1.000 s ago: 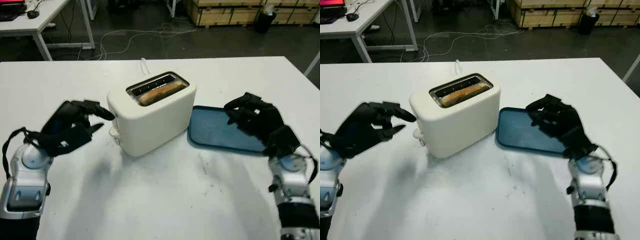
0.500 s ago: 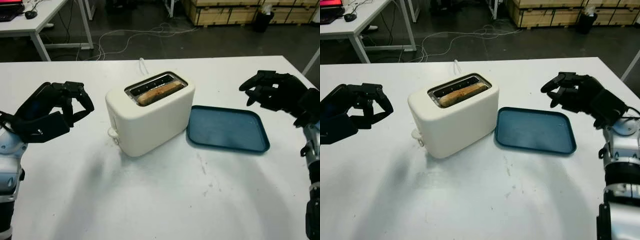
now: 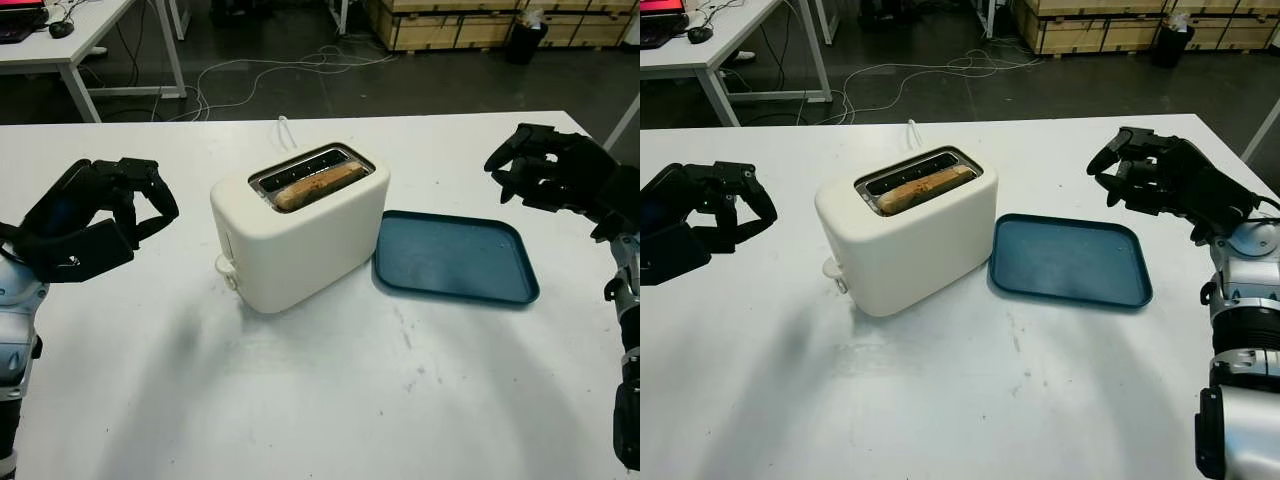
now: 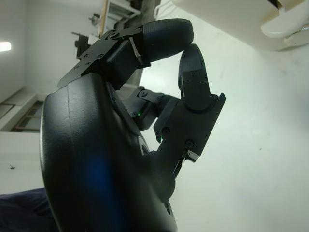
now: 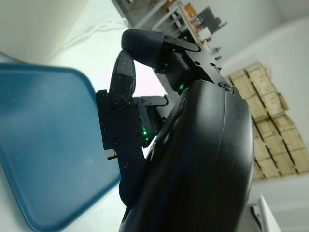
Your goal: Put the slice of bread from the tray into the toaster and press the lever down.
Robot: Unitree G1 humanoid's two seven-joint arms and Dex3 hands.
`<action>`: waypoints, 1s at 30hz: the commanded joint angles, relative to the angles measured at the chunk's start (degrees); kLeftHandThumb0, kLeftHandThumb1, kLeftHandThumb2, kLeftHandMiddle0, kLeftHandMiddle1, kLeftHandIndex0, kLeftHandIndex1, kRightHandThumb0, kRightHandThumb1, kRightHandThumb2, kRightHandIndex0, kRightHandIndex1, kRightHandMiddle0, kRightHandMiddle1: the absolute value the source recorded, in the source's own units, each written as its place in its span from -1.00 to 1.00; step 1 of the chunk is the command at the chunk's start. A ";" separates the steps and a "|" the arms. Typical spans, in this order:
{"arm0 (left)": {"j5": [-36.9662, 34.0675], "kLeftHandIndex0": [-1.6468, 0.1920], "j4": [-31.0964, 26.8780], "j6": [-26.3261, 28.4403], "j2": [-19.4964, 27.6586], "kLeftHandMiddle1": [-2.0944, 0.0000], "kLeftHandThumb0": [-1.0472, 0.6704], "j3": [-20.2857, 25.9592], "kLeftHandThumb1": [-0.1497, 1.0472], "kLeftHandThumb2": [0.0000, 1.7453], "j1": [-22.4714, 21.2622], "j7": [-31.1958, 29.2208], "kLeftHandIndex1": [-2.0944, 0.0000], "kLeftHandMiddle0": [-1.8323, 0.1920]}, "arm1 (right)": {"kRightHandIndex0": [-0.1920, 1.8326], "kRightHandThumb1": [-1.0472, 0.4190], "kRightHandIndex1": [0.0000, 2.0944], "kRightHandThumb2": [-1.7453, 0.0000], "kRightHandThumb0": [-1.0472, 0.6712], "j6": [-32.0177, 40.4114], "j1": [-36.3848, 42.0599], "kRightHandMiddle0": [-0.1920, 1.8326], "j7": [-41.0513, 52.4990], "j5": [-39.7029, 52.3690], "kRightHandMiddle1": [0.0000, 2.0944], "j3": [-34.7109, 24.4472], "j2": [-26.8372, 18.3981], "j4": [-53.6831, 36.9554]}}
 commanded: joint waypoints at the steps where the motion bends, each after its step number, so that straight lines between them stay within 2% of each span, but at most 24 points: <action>1: -0.42 -0.05 -0.07 0.05 -0.52 -0.67 -0.07 0.45 0.41 -0.38 -0.45 1.06 -0.35 -0.10 | -0.24 -0.83 0.67 0.46 -0.03 2.34 1.16 -0.41 0.17 1.25 0.41 -0.29 0.53 -2.24; 12: -0.66 -0.04 -0.39 -0.08 -1.46 -0.67 -0.05 0.62 0.38 -0.34 -0.32 1.70 -0.36 -0.11 | -0.28 -0.83 0.67 0.42 -0.01 5.27 2.38 -0.45 -0.58 1.10 0.43 -0.22 1.16 -5.21; 19: -0.50 -0.05 -0.19 -0.33 -1.45 -0.67 -0.05 0.49 0.34 -0.30 -0.37 1.66 -0.38 -0.12 | -0.28 -0.83 0.67 0.43 -0.04 6.03 3.43 -0.54 -2.93 -0.57 0.62 0.57 1.51 -7.99; 30: -0.42 -0.06 -0.15 -0.39 -1.24 -0.67 -0.03 0.51 0.29 -0.26 -0.33 1.52 -0.39 -0.12 | -0.32 -0.83 0.67 0.43 0.00 5.56 4.73 -0.60 -4.13 -0.02 0.67 0.55 1.95 -10.19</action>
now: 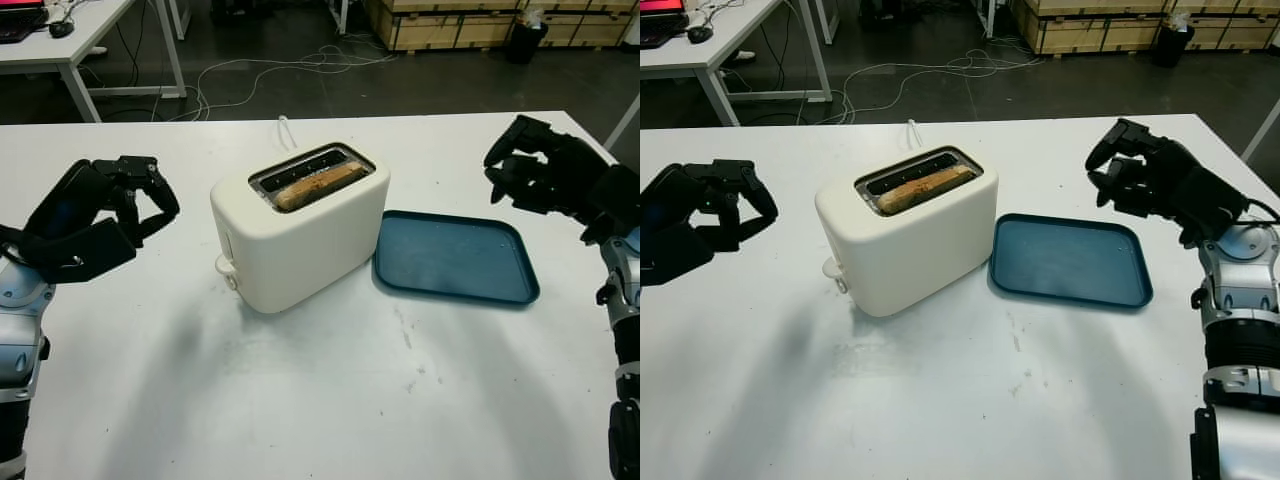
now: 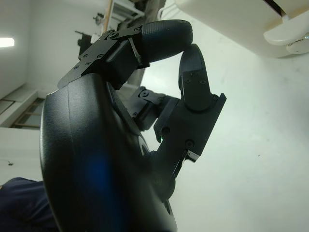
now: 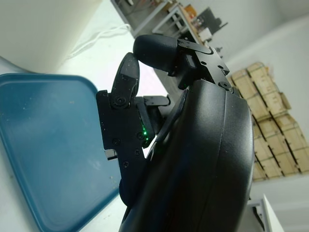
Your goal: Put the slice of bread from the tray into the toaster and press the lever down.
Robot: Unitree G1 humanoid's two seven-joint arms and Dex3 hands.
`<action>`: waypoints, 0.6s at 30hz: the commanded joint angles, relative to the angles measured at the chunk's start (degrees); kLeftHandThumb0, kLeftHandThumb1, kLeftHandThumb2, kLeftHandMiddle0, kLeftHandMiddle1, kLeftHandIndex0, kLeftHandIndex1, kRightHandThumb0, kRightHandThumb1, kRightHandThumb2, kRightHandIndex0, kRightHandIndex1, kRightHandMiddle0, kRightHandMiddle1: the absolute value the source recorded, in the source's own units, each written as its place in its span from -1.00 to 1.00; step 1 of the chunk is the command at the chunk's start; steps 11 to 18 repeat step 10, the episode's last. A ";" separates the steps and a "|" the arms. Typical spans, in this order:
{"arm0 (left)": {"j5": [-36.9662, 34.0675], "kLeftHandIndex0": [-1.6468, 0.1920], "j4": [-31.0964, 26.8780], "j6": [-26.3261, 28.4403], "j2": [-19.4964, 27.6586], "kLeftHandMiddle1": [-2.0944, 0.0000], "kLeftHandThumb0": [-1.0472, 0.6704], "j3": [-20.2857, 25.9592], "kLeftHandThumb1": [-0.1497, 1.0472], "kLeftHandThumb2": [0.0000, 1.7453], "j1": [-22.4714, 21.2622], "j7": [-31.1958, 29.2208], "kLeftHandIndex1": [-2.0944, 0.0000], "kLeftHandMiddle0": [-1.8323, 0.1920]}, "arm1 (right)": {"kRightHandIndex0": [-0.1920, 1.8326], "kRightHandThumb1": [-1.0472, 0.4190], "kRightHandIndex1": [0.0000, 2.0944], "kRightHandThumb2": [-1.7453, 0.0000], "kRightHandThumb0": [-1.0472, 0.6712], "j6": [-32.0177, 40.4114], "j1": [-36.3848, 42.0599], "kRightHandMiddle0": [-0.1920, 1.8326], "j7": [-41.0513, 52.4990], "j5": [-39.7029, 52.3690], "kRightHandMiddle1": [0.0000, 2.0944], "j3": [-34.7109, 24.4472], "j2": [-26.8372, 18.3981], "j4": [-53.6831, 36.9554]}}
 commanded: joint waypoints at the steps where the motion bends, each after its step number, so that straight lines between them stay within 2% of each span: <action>1: -0.22 -0.06 -0.13 -0.23 0.04 -0.67 -0.03 0.20 0.29 -0.26 -0.30 0.53 -0.39 -0.12 | -0.32 -0.83 0.67 0.43 0.00 0.17 0.69 -0.59 -1.09 0.18 0.67 -0.18 0.69 -1.20; 18: -0.46 -0.06 0.34 -0.53 0.05 -0.67 -0.06 0.21 0.27 -0.24 -0.38 0.36 -0.38 -0.12 | -0.32 -0.83 0.67 0.43 0.00 0.51 0.83 -0.59 -0.40 1.22 0.67 -0.38 0.84 -1.56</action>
